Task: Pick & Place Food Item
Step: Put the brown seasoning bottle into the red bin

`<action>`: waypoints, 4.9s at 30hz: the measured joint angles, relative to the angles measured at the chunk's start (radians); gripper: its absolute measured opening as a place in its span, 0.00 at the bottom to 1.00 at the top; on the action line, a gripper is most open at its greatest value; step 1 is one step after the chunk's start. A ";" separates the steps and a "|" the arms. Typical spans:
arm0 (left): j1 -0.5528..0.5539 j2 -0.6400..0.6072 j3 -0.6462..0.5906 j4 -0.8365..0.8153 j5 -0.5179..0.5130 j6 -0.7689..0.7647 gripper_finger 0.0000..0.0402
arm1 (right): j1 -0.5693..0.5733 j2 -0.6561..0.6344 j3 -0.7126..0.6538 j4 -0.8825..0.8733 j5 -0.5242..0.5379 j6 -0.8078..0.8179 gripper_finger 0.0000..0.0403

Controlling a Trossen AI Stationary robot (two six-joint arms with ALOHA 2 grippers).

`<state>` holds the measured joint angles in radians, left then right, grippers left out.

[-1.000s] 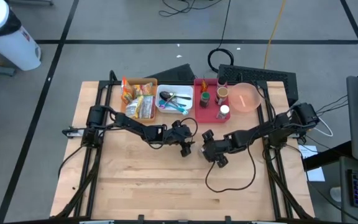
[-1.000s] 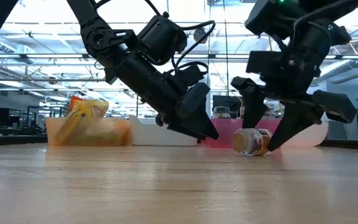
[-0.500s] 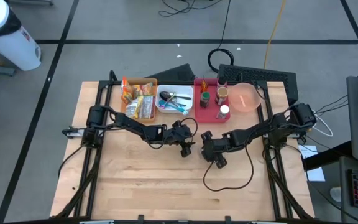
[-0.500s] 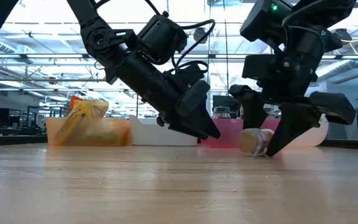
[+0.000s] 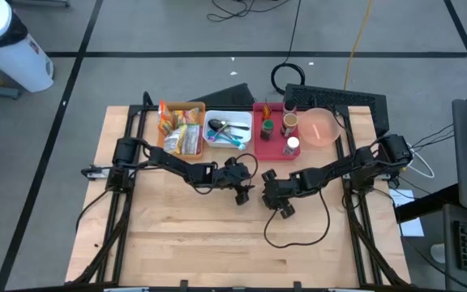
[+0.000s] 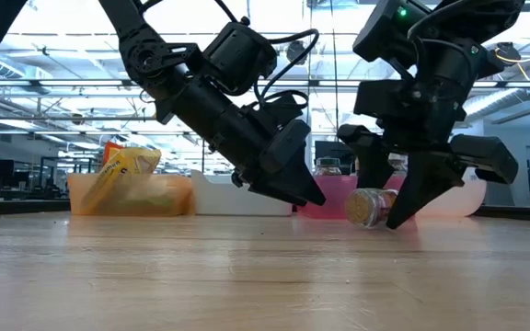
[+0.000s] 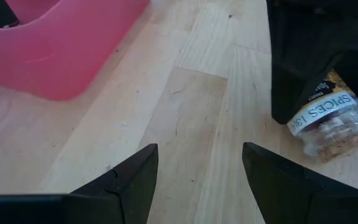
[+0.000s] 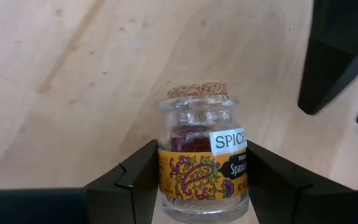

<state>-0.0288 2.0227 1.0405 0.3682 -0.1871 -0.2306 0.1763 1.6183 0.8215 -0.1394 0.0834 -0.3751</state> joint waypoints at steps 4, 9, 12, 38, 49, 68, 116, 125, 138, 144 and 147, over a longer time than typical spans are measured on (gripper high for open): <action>0.002 -0.038 0.000 -0.024 0.005 0.005 0.60 | 0.016 -0.011 0.000 0.004 0.074 -0.002 0.46; 0.002 -0.136 0.000 -0.159 0.003 0.014 0.60 | 0.029 -0.054 -0.001 0.013 0.128 -0.006 0.46; -0.002 -0.199 0.000 -0.233 0.002 0.013 0.60 | 0.029 -0.085 -0.001 0.038 0.128 0.002 0.46; -0.103 -0.310 0.000 -0.183 -0.012 0.003 0.60 | 0.025 -0.289 -0.605 1.234 0.006 0.386 0.46; -0.101 -0.181 0.000 0.031 0.056 0.080 0.60 | 0.042 -0.145 -0.605 1.333 0.024 0.424 0.46; -0.119 -0.150 0.111 -0.062 0.089 0.147 0.60 | 0.039 -0.079 -0.530 1.346 0.024 0.409 0.46; -0.113 -0.132 0.111 0.220 0.085 0.181 0.60 | 0.039 -0.079 -0.496 1.438 -0.037 0.407 0.46; -0.118 -0.125 0.110 0.219 0.051 0.253 0.60 | 0.038 -0.080 -0.466 1.376 -0.029 0.385 0.46; -0.172 -0.344 0.110 -0.215 -0.174 0.247 0.58 | 0.041 -0.081 -0.469 1.373 -0.038 0.370 0.46; -0.186 -0.338 0.110 -0.262 -0.173 0.209 0.39 | 0.041 -0.094 -0.469 1.399 -0.037 0.363 0.46; -0.176 -0.331 0.109 -0.276 -0.147 0.176 0.30 | 0.041 -0.094 -0.469 1.419 -0.036 0.363 0.46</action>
<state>-0.2048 1.6913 1.1496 0.0924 -0.3346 -0.0543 0.2171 1.5242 0.3523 1.2791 0.0477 -0.0124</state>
